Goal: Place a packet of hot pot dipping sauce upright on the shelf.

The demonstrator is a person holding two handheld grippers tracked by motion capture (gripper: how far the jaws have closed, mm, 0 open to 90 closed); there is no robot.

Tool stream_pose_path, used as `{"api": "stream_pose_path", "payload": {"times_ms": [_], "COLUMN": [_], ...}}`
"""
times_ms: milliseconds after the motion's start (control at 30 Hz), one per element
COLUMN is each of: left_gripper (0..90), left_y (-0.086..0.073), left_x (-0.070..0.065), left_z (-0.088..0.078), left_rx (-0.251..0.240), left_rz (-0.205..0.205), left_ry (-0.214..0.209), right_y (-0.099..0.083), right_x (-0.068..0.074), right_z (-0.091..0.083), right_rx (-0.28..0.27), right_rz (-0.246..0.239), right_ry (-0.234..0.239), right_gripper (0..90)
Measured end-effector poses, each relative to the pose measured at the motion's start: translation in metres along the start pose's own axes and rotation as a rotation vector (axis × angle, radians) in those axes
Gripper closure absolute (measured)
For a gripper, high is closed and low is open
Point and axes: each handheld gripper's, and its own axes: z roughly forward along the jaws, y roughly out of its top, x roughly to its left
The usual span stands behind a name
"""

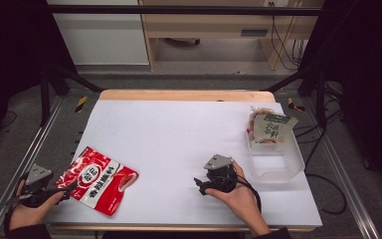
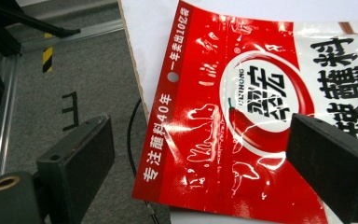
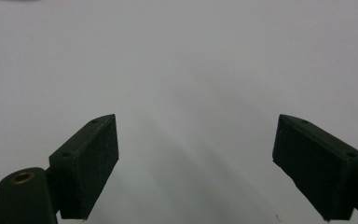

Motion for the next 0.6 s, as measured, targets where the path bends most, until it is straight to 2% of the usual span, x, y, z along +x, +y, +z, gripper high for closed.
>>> {"api": "stream_pose_path", "payload": {"times_ms": [200, 367, 600], "left_gripper": [7.5, 7.9, 10.6], "left_y": [-0.0024, -0.0036, -0.0039], "left_x": [0.0014, 0.0021, 0.0017], "left_z": [0.0043, 0.0072, 0.0079], "left_rx": [0.014, 0.037, 0.036], "left_rz": [-0.022, -0.021, -0.037], "left_ry": [-0.022, -0.038, -0.056], "right_y": [-0.0002, -0.0005, -0.0008], "right_x": [0.0007, 0.0005, 0.0010], "right_z": [0.0000, 0.0006, 0.0010], "right_rx": [0.010, 0.012, 0.015], "right_rz": [-0.002, -0.011, -0.016], "right_ry": [0.005, 0.006, 0.005], "right_gripper": [14.7, 14.7, 14.7]}}
